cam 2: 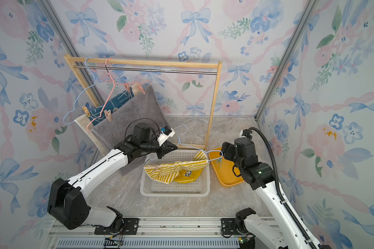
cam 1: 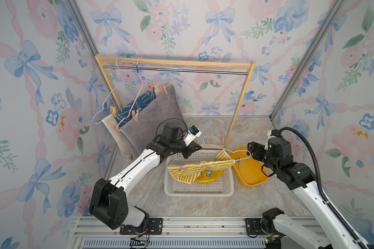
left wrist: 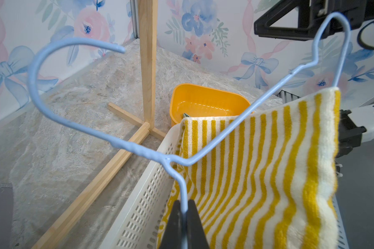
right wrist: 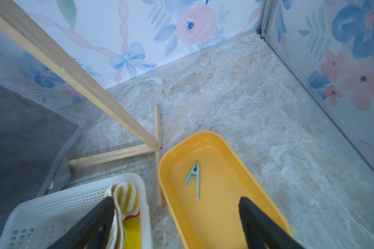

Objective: Remove the clothespins securing towels to the hanger
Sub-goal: Place the clothespin in the storage box, then remove the clothespin from the hanger.

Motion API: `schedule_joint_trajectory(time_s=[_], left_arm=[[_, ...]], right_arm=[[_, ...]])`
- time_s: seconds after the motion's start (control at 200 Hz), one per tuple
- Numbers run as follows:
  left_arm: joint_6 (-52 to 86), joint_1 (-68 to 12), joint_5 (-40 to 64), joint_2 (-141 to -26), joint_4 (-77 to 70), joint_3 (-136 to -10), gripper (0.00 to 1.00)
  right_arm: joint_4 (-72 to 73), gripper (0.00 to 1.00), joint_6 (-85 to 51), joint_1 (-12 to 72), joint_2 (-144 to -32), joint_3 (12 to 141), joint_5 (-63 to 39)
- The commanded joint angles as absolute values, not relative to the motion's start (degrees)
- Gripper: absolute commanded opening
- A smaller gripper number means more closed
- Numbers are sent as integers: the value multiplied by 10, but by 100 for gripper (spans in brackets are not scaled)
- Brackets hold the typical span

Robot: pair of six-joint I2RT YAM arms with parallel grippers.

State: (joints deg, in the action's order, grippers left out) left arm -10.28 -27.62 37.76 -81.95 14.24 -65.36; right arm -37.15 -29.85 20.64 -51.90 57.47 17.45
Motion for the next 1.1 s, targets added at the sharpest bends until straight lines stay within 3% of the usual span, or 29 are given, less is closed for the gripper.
schedule_joint_trajectory(time_s=[0.0, 0.265, 0.44, 0.52, 0.665, 0.87, 0.975, 1.095], left_arm=[[-83, -270, 368, -828, 141, -672, 0], [-81, -265, 381, -817, 141, -675, 0], [-79, -267, 385, -819, 140, -675, 0], [-76, -267, 384, -821, 140, -676, 0], [-73, -266, 390, -831, 140, -682, 0], [-64, -257, 428, -851, 141, -701, 0], [-57, -248, 446, -858, 141, -706, 0], [-57, -249, 443, -863, 141, -704, 0]], right_arm=[[-421, 93, -274, 180, -537, 558, 195], [-428, 93, -265, 101, -612, 543, 206], [-406, 94, -240, 86, -548, 578, 206], [-379, 93, -202, 100, -508, 597, 160], [-291, 93, -104, 205, -445, 572, 63], [-128, 92, 75, 449, -407, 456, 53], [-46, 92, 168, 543, -437, 415, 53], [-3, 88, 229, 585, -524, 426, 22]])
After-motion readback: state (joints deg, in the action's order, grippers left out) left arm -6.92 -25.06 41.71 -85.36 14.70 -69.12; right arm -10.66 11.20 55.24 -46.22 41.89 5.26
